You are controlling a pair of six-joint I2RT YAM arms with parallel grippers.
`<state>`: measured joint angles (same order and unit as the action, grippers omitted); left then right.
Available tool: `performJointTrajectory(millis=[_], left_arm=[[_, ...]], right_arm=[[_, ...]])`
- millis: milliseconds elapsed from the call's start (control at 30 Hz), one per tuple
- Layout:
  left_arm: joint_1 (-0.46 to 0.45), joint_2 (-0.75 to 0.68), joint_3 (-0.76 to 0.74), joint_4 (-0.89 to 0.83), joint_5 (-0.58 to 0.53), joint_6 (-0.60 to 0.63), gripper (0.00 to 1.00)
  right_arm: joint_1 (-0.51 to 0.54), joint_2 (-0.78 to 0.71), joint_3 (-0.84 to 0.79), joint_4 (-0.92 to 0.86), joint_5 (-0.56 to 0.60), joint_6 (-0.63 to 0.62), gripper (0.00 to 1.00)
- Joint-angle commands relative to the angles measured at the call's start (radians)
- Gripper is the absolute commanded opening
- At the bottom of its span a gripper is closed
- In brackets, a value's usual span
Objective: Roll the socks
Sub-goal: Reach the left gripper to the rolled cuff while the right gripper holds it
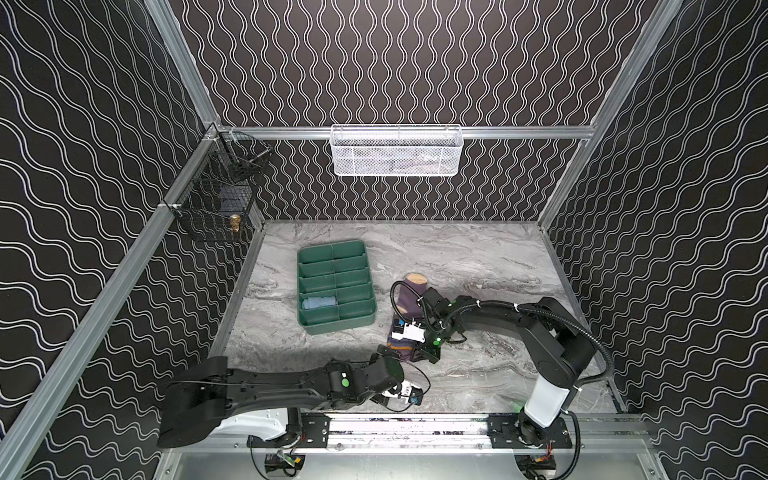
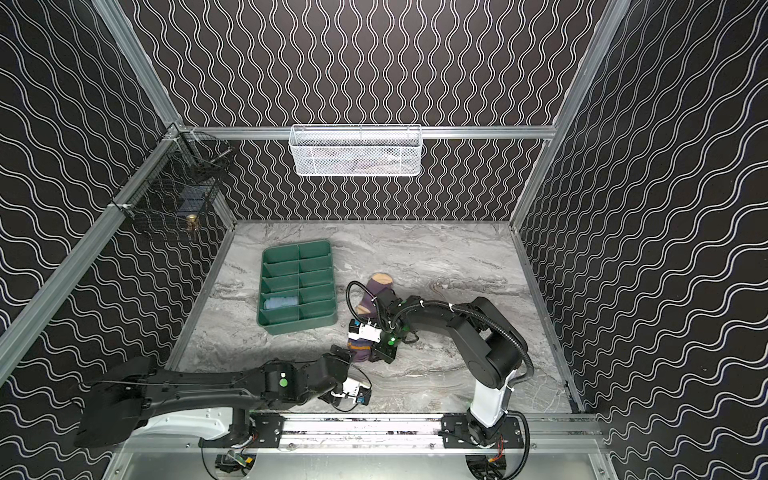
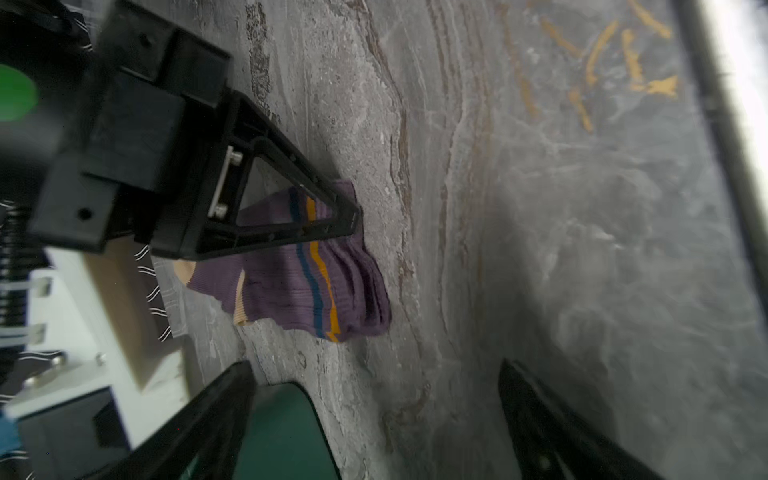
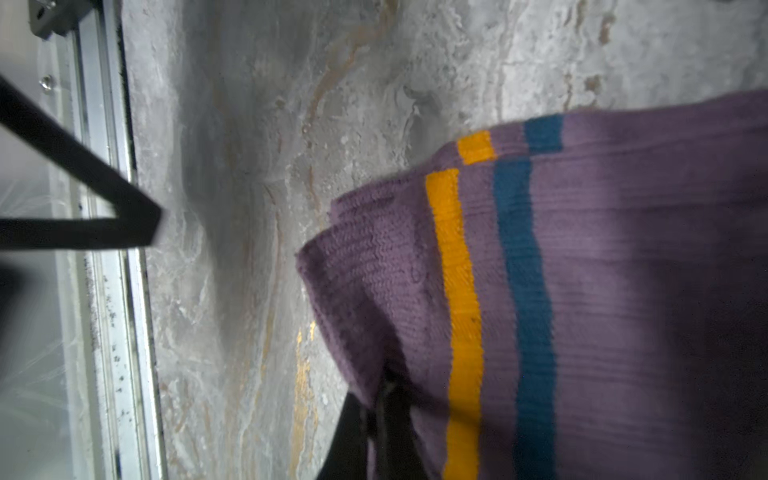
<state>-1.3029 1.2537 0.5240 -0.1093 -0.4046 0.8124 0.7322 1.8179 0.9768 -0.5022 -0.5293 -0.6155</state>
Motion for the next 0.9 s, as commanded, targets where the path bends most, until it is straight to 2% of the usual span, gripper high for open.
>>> performJointTrajectory(millis=[0, 167, 433, 867], left_arm=[[-0.001, 0.064, -0.009, 0.209, -0.048, -0.020, 0.94], [0.011, 0.145, -0.033, 0.343, -0.055, -0.046, 0.91], [0.055, 0.219, -0.050, 0.425, -0.062, -0.065, 0.77], [0.128, 0.236, -0.019, 0.384, -0.029, -0.118, 0.48]], right_arm=[[-0.006, 0.025, -0.006, -0.108, 0.121, -0.034, 0.00], [-0.018, 0.021, 0.000, -0.113, 0.116, -0.047, 0.00], [-0.023, 0.016, -0.003, -0.102, 0.107, -0.047, 0.00], [-0.028, 0.010, -0.016, -0.090, 0.104, -0.037, 0.00]])
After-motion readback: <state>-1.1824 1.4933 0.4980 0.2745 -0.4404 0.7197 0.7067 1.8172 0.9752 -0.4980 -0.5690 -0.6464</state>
